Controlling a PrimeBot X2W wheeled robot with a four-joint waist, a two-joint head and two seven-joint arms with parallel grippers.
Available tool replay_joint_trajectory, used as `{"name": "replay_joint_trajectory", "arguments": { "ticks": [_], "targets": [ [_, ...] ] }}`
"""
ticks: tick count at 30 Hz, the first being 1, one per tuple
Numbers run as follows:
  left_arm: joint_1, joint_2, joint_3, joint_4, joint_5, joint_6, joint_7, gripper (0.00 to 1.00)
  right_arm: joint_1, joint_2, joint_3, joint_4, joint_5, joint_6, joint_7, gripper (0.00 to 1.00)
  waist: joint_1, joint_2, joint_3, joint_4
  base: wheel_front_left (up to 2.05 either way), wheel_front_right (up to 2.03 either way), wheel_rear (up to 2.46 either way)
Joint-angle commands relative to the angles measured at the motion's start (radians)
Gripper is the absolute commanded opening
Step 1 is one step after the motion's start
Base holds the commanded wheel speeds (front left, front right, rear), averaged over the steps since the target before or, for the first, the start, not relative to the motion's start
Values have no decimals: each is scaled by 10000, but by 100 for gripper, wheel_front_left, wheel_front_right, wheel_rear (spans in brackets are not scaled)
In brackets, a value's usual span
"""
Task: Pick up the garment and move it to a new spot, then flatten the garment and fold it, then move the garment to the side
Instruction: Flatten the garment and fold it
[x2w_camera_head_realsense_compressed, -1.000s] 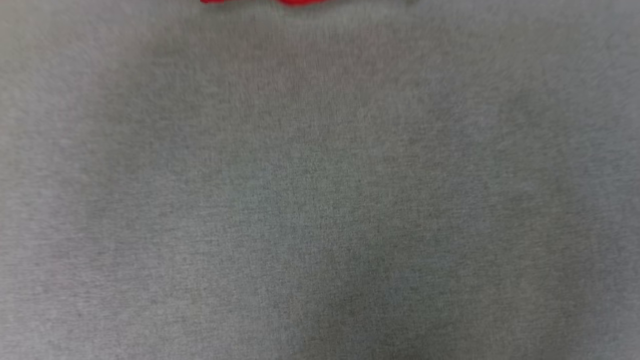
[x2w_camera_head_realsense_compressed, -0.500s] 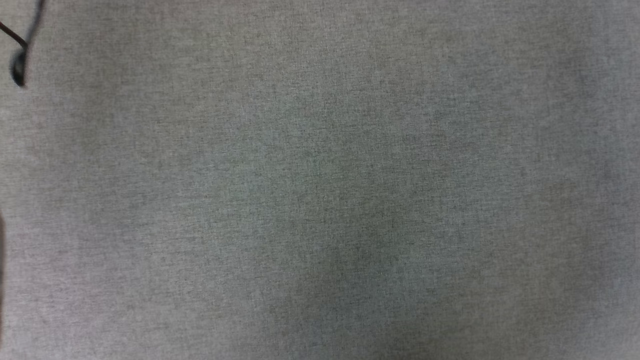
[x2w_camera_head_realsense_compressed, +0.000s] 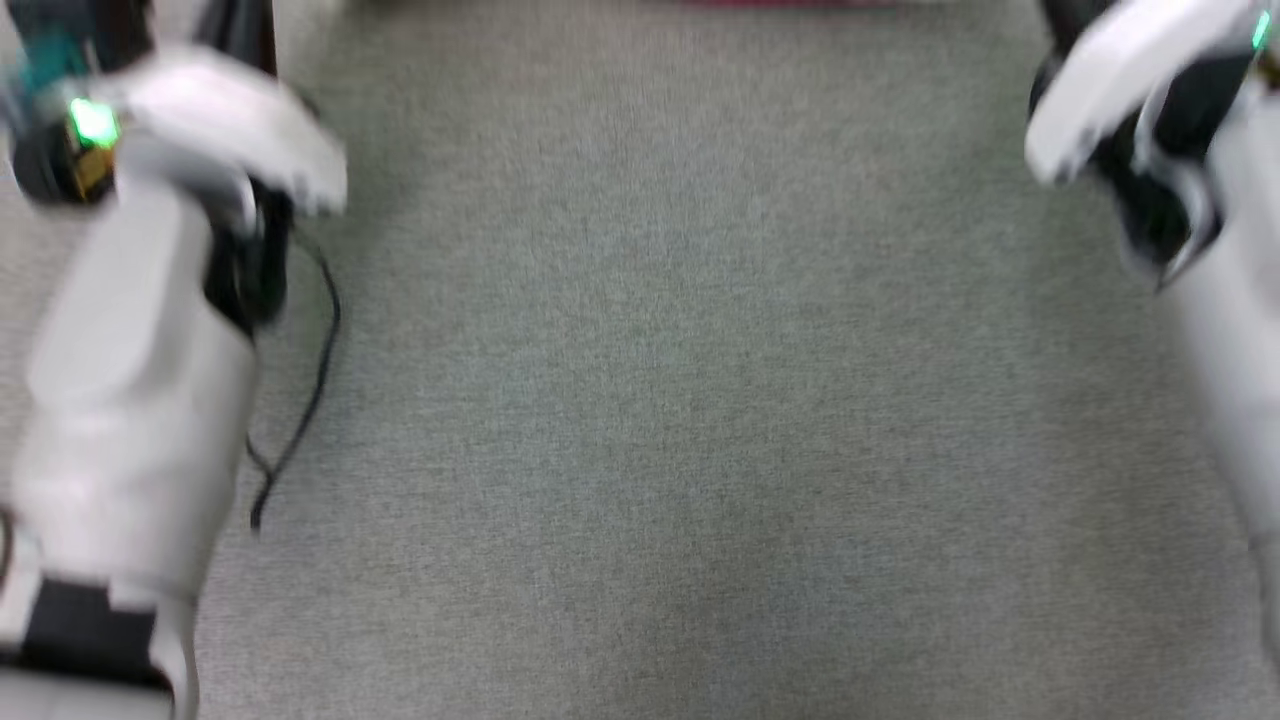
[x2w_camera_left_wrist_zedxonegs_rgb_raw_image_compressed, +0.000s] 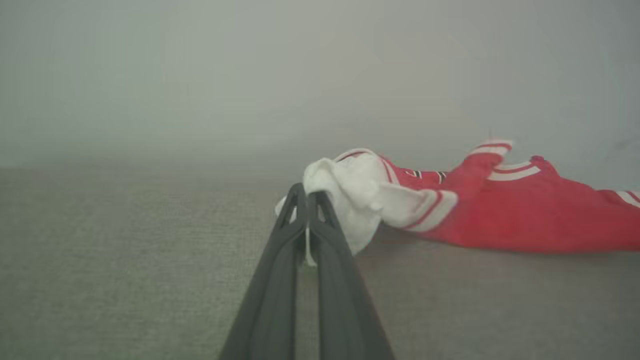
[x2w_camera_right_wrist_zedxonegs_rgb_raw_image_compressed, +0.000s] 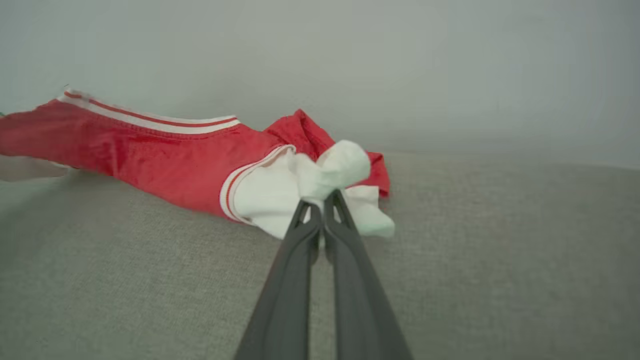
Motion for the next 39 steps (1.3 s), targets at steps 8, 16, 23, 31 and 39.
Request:
{"name": "replay_joint_trajectory", "arguments": {
  "ticks": [8, 16, 23, 31, 39],
  "targets": [
    [4085, 272, 386, -2180, -207, 630, -378, 0, 3751, -591, 3, -1889, 585, -7, 71, 0, -1, 0, -2084, -162, 0, 0, 0],
    [8384, 870, 810, -5546, -452, 2066, -244, 0, 7507, -972, -1255, -4617, 355, -7, 596, 0, -1, 0, -3304, -169, 0, 0, 0],
    [11267, 1409, 754, -8422, -385, 3375, 601, 0, 10832, -311, -2760, -7063, -499, -7, 1440, 0, -1, 0, -3967, 66, 0, 0, 0],
    [12888, 1413, 565, -9675, -483, 3949, 916, 0, 13572, 646, -3783, -8593, -1393, -7, 2123, 55, -1, 0, -4300, 378, 0, 0, 0],
    [12476, 1304, 282, -10356, -33, 4013, 611, 0, 12972, 891, -4480, -9596, -1416, -7, 2348, 100, -1, 0, -4127, 611, 0, 0, 0]
  ]
}}
